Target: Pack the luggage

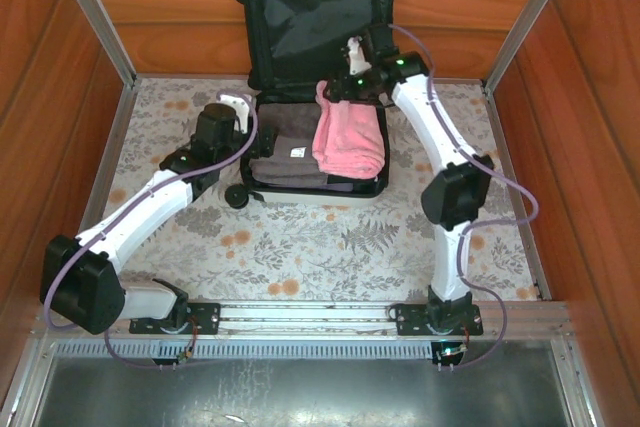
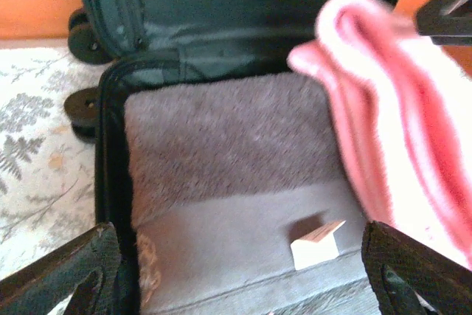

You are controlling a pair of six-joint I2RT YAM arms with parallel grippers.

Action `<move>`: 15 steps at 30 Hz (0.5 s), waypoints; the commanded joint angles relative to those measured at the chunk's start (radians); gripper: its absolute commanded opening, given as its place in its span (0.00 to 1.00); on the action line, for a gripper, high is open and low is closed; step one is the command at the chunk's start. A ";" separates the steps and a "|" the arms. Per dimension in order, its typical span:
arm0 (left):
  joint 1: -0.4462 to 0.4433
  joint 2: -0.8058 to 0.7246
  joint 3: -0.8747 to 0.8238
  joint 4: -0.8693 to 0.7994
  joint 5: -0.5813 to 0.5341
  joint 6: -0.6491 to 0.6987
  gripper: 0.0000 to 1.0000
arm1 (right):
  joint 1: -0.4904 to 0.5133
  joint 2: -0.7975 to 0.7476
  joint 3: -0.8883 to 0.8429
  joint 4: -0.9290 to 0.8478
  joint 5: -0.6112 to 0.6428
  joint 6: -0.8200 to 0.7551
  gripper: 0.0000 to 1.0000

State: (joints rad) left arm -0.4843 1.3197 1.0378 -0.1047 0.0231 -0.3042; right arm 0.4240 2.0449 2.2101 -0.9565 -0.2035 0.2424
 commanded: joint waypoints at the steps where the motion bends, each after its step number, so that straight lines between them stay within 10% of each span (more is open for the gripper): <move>1: 0.004 0.029 0.061 -0.016 0.054 -0.067 0.85 | -0.011 -0.068 -0.034 0.026 -0.017 -0.055 0.74; 15: -0.219 0.336 0.476 -0.042 0.036 -0.229 0.70 | -0.115 0.108 -0.096 0.202 0.179 -0.094 0.50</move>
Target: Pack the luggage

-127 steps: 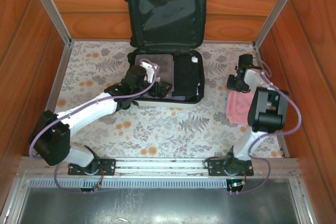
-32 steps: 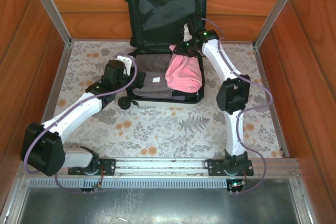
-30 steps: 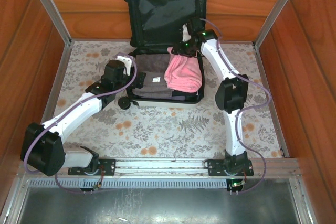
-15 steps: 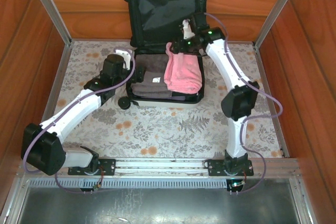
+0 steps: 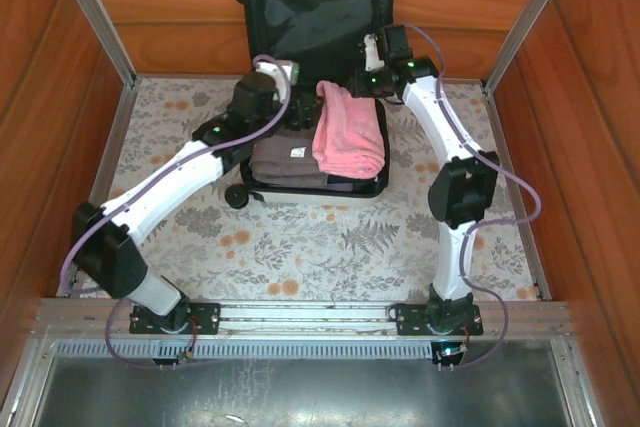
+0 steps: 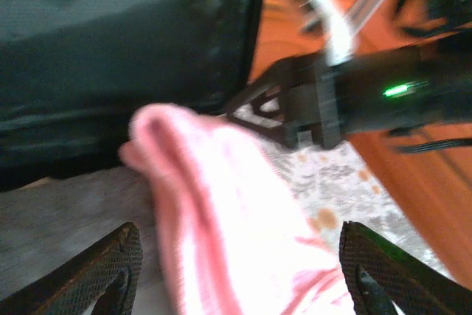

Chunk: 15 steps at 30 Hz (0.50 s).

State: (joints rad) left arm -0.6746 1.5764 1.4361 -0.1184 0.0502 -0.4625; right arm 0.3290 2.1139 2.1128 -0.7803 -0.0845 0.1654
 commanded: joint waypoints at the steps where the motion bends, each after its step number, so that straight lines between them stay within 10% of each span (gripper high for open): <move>1: -0.041 0.121 0.121 -0.040 0.005 -0.081 0.68 | -0.026 0.056 0.000 0.026 0.057 -0.015 0.49; 15: -0.003 0.589 0.458 -0.222 -0.010 -0.329 0.25 | -0.036 0.077 -0.274 0.280 -0.160 0.117 0.45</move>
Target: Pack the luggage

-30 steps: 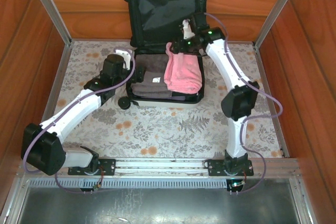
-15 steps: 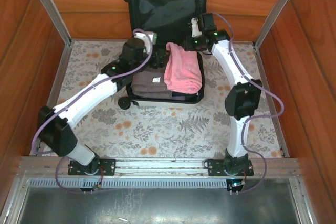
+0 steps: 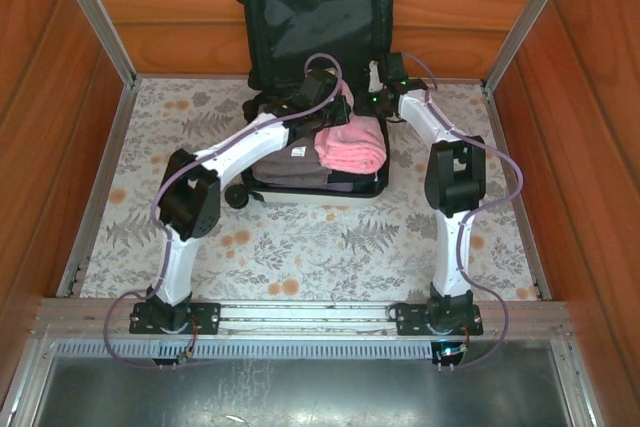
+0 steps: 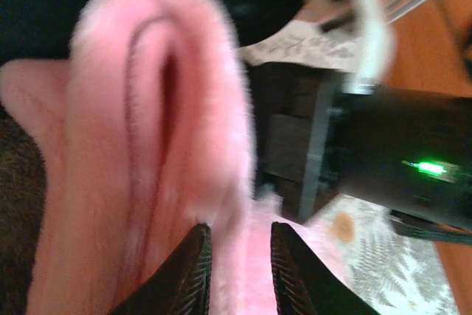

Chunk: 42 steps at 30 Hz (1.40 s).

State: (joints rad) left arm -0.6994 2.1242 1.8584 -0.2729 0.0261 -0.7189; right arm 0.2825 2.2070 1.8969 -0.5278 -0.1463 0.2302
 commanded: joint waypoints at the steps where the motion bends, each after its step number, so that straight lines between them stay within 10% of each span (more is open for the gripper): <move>1: 0.025 0.049 0.031 -0.078 -0.003 -0.076 0.24 | 0.010 -0.019 -0.068 0.041 -0.107 0.061 0.45; 15: 0.101 0.057 -0.160 -0.101 -0.076 -0.118 0.09 | 0.030 -0.041 -0.232 0.184 -0.146 0.119 0.61; 27: 0.106 -0.050 -0.219 -0.002 -0.036 -0.047 0.09 | 0.044 -0.373 -0.382 0.112 -0.011 -0.012 0.67; 42: 0.107 -0.052 -0.260 0.059 -0.035 -0.088 0.09 | 0.145 -0.559 -0.738 0.185 -0.012 0.057 0.28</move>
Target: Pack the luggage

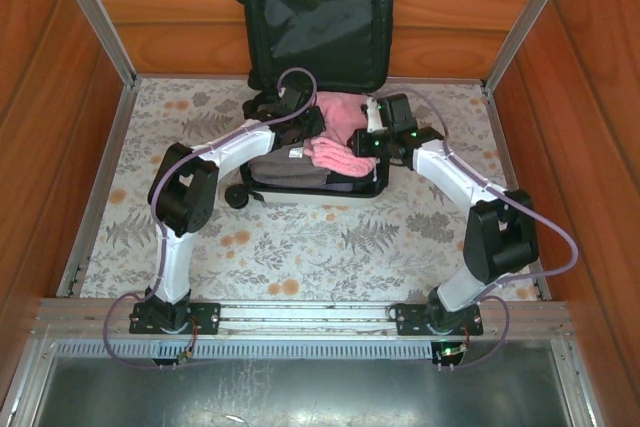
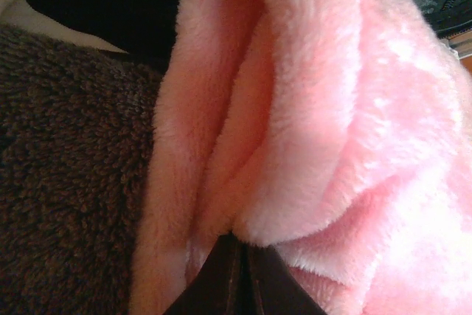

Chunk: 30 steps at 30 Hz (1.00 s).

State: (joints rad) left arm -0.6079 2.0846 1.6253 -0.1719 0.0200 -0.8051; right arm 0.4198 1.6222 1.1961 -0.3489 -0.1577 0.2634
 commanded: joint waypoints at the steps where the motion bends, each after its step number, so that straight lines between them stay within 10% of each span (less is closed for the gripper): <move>1: 0.016 -0.015 -0.029 -0.041 -0.029 -0.002 0.09 | 0.012 0.031 -0.046 0.003 0.004 0.025 0.25; 8: 0.016 0.007 -0.012 -0.028 0.014 0.024 0.09 | 0.020 0.017 -0.029 -0.035 0.074 0.009 0.29; 14: 0.017 -0.027 0.011 -0.028 -0.013 0.093 0.10 | 0.020 -0.049 0.097 -0.107 0.166 -0.093 0.54; 20: 0.018 -0.134 0.054 -0.060 -0.053 0.218 0.60 | -0.004 -0.094 0.219 0.017 0.243 -0.287 0.71; 26: 0.017 -0.300 0.023 -0.128 -0.227 0.336 0.81 | -0.165 0.079 0.476 0.099 0.103 -0.363 0.75; 27: 0.018 -0.334 0.004 -0.151 -0.269 0.337 0.99 | -0.205 0.123 0.539 0.112 0.054 -0.343 0.75; 30: 0.017 -0.446 -0.098 -0.217 -0.309 0.306 1.00 | -0.289 0.282 0.705 0.160 -0.066 -0.314 0.74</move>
State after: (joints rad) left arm -0.5976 1.7195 1.6016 -0.2836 -0.1886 -0.5217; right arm 0.1986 1.7828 1.8214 -0.2321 -0.0940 -0.0444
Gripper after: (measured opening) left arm 0.996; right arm 0.745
